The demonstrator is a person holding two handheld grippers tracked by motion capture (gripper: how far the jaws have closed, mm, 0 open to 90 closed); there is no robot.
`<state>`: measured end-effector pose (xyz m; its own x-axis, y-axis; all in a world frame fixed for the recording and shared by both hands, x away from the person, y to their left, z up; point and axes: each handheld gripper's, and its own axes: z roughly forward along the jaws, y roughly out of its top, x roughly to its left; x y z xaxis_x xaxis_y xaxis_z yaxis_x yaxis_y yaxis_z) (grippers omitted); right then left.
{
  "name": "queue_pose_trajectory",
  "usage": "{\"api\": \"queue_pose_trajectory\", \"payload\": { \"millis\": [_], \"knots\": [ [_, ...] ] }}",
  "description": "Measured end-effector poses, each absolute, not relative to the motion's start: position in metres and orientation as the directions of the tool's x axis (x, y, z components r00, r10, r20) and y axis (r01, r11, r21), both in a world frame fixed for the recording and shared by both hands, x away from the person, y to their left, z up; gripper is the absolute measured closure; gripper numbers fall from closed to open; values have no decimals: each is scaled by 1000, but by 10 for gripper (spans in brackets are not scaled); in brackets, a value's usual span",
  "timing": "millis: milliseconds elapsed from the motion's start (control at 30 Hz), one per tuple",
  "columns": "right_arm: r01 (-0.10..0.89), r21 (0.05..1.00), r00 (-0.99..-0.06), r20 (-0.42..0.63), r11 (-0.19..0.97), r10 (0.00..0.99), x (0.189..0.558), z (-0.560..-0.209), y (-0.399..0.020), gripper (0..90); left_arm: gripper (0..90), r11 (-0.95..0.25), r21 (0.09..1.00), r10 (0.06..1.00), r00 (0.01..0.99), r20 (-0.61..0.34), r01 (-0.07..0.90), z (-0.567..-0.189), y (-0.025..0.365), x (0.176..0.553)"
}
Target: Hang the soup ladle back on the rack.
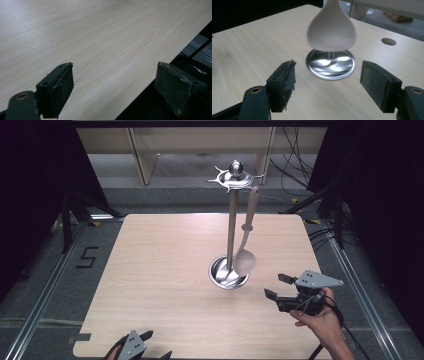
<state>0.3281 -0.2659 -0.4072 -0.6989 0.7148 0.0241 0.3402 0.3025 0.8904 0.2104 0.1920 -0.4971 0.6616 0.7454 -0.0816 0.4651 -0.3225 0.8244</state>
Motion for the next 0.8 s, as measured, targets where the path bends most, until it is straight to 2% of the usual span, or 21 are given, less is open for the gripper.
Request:
{"api": "queue_pose_trajectory", "payload": {
  "millis": [100, 233, 267, 367, 633, 733, 800],
  "knots": [
    [332, 890, -708, 15, 314, 706, 328, -410, -267, 289, 149, -320, 826, 746, 661, -82, 463, -498, 192, 211],
    [370, 880, -699, 52, 298, 714, 324, -412, -267, 286, 149, -329, 823, 746, 662, -75, 463, -498, 192, 211],
    [334, 892, -705, 22, 305, 709, 325, -413, -268, 285, 149, -329, 822, 745, 663, -76, 464, -498, 192, 211],
    [378, 876, -696, 56, 299, 716, 321, -414, -268, 283, 149, -330, 820, 746, 662, -77, 468, -497, 193, 211],
    [358, 881, -699, 35, 308, 714, 319, -419, -271, 280, 149, -317, 826, 748, 658, -84, 466, -498, 192, 211],
    [378, 877, -701, 62, 296, 711, 316, -422, -269, 278, 149, -332, 818, 747, 661, -76, 469, -498, 193, 211],
    [348, 887, -707, 36, 303, 707, 316, -422, -270, 275, 149, -329, 820, 746, 662, -79, 468, -498, 192, 211]
  ]
}}
